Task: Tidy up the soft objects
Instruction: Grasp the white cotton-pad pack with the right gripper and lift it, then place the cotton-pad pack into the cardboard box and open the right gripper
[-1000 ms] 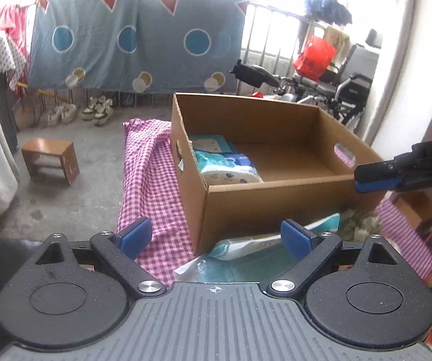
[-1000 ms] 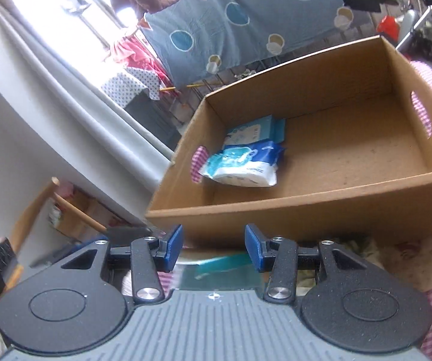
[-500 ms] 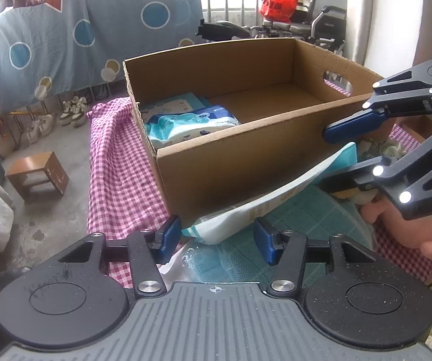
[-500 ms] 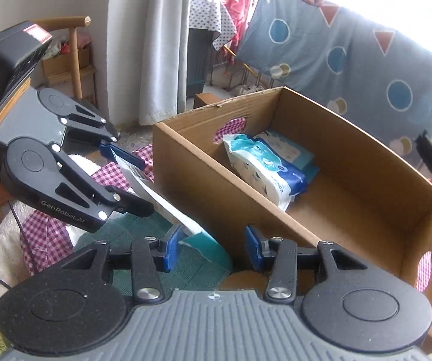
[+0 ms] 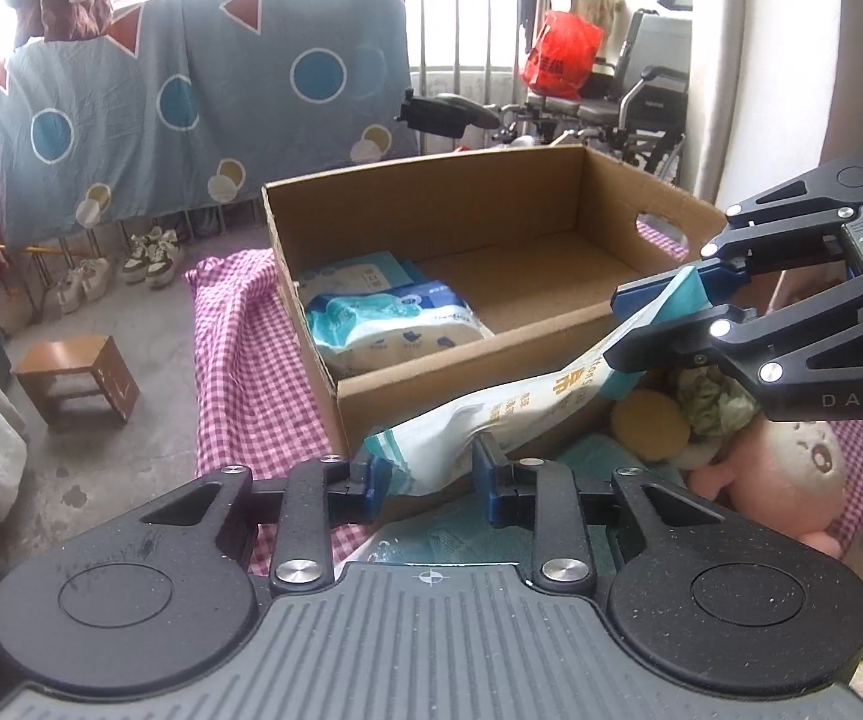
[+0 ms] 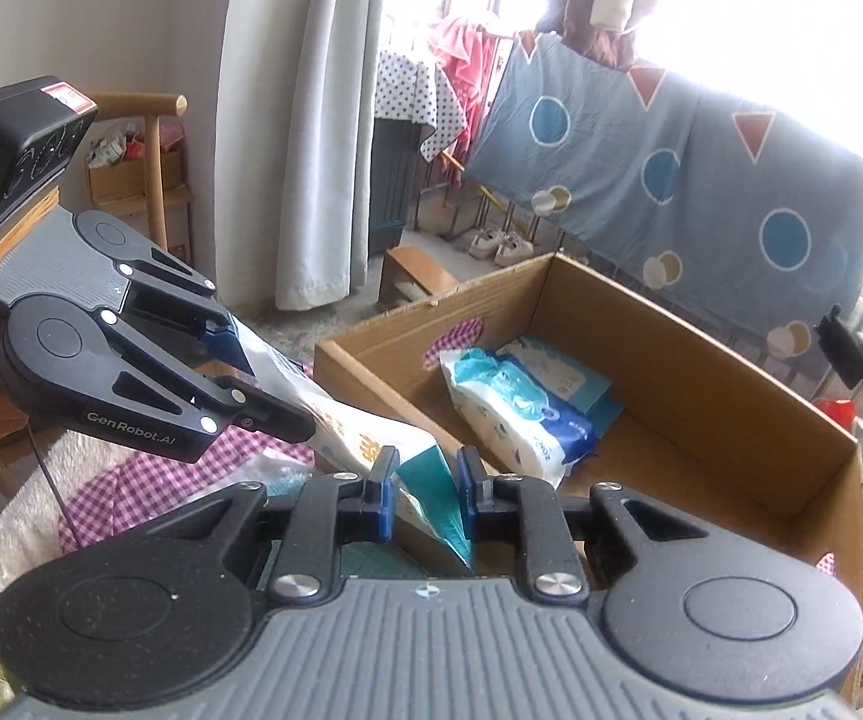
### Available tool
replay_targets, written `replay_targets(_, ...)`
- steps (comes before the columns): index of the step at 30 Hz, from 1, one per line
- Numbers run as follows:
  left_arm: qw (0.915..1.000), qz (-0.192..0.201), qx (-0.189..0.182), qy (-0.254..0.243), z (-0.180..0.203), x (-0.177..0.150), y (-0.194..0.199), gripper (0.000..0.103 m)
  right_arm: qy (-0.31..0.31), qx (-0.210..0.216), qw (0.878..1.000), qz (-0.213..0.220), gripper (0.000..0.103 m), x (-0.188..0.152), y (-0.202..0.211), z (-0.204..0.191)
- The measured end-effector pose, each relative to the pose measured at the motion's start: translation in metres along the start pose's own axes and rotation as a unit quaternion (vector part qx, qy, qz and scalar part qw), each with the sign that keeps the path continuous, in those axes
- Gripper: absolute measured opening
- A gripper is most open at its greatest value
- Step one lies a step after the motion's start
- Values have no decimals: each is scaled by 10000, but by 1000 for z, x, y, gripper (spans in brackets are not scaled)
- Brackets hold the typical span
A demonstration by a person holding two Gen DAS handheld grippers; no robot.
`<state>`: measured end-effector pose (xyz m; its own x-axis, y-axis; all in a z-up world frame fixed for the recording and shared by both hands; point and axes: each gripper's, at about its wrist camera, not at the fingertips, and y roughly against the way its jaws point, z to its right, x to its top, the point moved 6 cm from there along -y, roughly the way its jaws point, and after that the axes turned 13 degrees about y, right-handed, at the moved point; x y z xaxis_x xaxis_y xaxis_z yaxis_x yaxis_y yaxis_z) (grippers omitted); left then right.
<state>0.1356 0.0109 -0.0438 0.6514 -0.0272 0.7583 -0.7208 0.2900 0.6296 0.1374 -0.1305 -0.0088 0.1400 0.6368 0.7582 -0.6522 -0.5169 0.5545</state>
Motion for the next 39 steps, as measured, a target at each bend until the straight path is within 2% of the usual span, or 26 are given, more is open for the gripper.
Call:
replay_targets(5,9991,408,-61,-52,12,22,39,29,-267,-118,9979,583,22,26,39,16)
replay_targets(9,9967,797,-131,-96,18,52,62,29,-617,-152,9934,951,22,41,52,44)
replay_targets(12,9950,975,-194,-52,21,79,63,29,-931,-121,9904,1014,22,45,45,71)
replay_targets(14,9953,940,-225,-33,22,93,54,29,-1182,39,9886,930,22,43,31,89)
replay_targets(17,9978,614,-238,63,17,105,25,30,-1717,494,9823,569,22,32,2,113)
replay_targets(20,9990,29,-290,353,5,104,-9,30,-2456,1097,9631,48,22,13,-37,137)
replay_targets(23,9962,-521,-311,627,-7,97,-40,39,-3197,1712,9299,-612,21,-12,-79,153)
replay_targets(25,9946,-718,-228,715,-12,92,-54,61,-3578,2100,9031,-1112,21,-33,-108,156)
replay_targets(26,9937,-789,-192,775,-15,90,-57,63,-3755,2170,8907,-1362,21,-44,-122,158)
replay_targets(29,9935,-677,-211,894,-21,88,-54,73,-3843,2170,8747,-2004,23,-71,-153,155)
replay_targets(31,9948,-545,-196,836,-23,89,-46,78,-4070,2170,8578,-2269,23,-84,-168,156)
replay_targets(35,9963,-271,-90,808,-26,88,-29,85,-4160,2173,8474,-2481,23,-92,-177,153)
replay_targets(39,9956,-40,-36,932,-35,81,-10,89,-4088,2275,8434,-2642,23,-84,-185,150)
